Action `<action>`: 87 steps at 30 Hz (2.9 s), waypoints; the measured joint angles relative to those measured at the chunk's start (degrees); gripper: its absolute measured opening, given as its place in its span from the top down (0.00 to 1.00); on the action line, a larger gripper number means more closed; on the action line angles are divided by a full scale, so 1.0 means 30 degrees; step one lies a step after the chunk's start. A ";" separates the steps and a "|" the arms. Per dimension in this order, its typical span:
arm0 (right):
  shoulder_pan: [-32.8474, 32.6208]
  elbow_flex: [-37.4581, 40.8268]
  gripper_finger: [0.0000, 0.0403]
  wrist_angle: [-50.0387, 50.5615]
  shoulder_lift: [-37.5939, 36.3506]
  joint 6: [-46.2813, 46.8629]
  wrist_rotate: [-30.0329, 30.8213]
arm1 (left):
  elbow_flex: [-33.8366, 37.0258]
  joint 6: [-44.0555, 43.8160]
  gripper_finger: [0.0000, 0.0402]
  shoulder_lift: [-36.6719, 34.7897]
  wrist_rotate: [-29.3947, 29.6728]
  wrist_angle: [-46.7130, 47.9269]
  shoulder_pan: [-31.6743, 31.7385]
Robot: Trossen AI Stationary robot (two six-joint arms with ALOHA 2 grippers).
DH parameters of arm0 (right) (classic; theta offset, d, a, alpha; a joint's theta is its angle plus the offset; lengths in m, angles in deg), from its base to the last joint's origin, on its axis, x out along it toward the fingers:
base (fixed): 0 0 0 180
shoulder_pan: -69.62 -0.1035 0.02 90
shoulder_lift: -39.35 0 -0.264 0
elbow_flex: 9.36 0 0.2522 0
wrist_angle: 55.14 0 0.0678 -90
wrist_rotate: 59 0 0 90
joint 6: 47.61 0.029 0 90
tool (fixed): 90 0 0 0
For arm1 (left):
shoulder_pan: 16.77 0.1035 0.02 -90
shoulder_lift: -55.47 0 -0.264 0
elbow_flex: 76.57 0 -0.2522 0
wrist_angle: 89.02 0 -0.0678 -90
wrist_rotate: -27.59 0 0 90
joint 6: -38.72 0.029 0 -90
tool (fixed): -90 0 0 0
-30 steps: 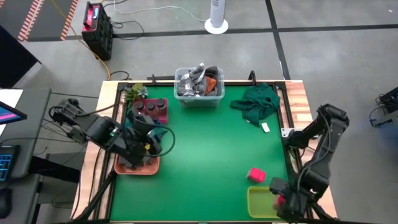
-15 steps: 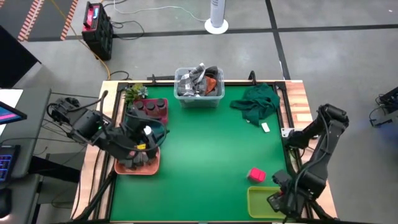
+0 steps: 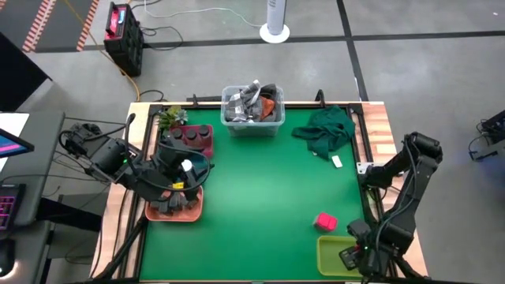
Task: Sort spices by type
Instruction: Put the top red spice can into the yellow bin, then put the red spice can into the yellow bin
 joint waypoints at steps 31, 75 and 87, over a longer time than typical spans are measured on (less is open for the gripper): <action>0.3186 -0.0029 0.39 -0.1506 0.0805 -0.0182 0.2074 | 0.0000 -0.0071 0.38 0.0000 -0.0331 0.0429 -0.0007; 0.8966 -0.2793 0.10 0.7021 0.1783 -2.1117 0.2015 | 0.0000 -0.0992 0.38 0.0000 -0.2121 0.0886 -0.0480; 0.9728 -0.1015 0.11 0.4502 0.1756 -2.4534 0.2006 | 0.0000 -0.2200 0.38 0.0000 -0.2106 0.1061 -0.1100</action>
